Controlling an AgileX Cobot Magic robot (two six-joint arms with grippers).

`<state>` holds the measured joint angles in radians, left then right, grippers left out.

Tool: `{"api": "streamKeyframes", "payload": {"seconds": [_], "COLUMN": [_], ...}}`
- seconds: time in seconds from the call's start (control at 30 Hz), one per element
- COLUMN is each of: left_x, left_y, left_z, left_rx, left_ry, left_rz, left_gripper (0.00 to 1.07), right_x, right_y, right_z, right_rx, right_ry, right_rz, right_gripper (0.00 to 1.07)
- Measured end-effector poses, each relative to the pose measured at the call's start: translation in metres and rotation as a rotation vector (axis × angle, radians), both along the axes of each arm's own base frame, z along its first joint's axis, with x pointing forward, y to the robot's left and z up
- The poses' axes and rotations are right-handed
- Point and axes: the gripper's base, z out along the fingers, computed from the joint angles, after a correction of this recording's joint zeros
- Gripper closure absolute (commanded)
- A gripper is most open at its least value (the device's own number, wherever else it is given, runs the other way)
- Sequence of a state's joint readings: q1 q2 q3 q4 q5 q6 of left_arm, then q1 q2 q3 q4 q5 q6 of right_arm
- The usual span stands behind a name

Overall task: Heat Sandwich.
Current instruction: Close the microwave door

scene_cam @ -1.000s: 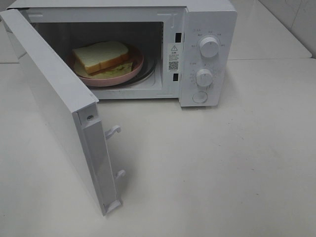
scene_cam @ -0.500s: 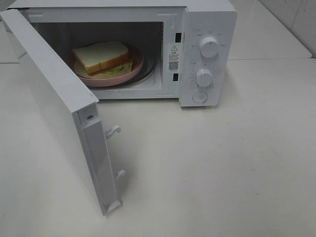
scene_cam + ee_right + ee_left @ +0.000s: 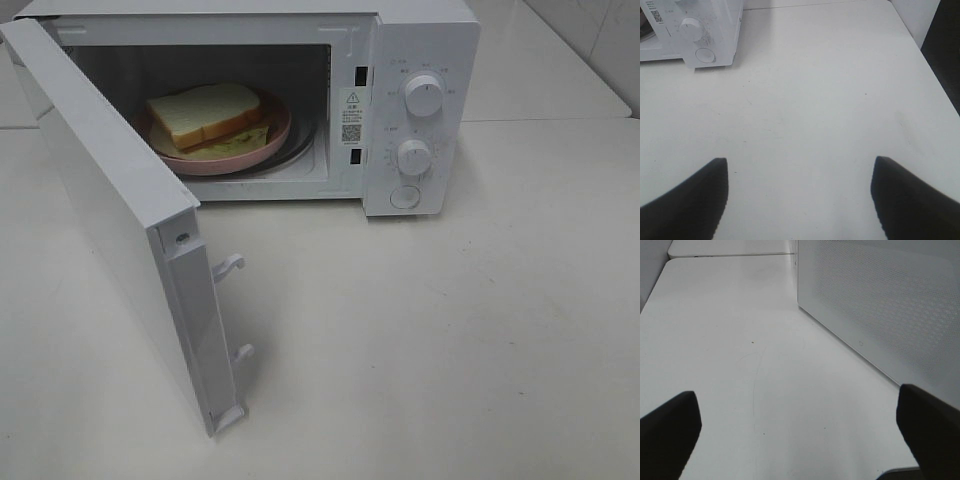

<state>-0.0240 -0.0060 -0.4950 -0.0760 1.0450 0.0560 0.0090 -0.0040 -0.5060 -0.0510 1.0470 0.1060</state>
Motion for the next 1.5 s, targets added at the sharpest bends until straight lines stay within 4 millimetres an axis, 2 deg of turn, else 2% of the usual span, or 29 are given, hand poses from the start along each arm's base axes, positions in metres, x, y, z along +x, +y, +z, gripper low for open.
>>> {"api": "streamKeyframes", "payload": {"seconds": [0.13,0.27,0.47,0.57,0.63,0.73,0.8,0.87,1.07,1.3,1.5], "left_x": [0.0,0.01,0.033,0.051,0.054,0.073,0.077,0.089,0.109,0.121,0.131], "left_y": [0.0,0.0,-0.001,-0.001,-0.001,-0.001,-0.001,0.0,0.0,0.001,0.003], "left_z": [0.009,0.014,0.019,0.023,0.023,0.026,0.025,0.021,0.008,-0.005,-0.024], "left_rx": [-0.006,-0.007,-0.005,0.02,0.029,0.061,0.067,0.075,0.064,0.053,0.055], "left_ry": [-0.043,-0.026,-0.003,-0.003,-0.003,-0.015,-0.018,-0.032,-0.062,-0.119,-0.194], "left_rz": [-0.001,0.0,0.005,-0.003,-0.006,-0.016,-0.017,-0.015,-0.001,0.019,0.045], "left_gripper": [0.07,0.07,0.07,0.07,0.08,0.09,0.09,0.09,0.09,0.09,0.09], "right_x": [0.0,0.0,0.0,0.0,0.0,0.0,0.0,0.0,0.0,0.0,0.0], "right_y": [0.0,0.0,0.0,0.0,0.0,0.0,0.0,0.0,0.0,0.0,0.0], "right_z": [0.0,0.0,0.0,0.0,0.0,0.0,0.0,0.0,0.0,0.0,0.0], "right_rx": [0.0,0.0,0.0,0.0,0.0,0.0,0.0,0.0,0.0,0.0,0.0], "right_ry": [0.0,0.0,-0.001,-0.002,-0.003,-0.004,-0.004,-0.004,-0.004,-0.004,-0.004], "right_rz": [0.0,0.0,0.0,0.0,0.0,0.0,0.0,0.0,0.0,0.0,0.0], "right_gripper": [0.31,0.31,0.31,0.31,0.31,0.31,0.31,0.31,0.31,0.31,0.31]}}
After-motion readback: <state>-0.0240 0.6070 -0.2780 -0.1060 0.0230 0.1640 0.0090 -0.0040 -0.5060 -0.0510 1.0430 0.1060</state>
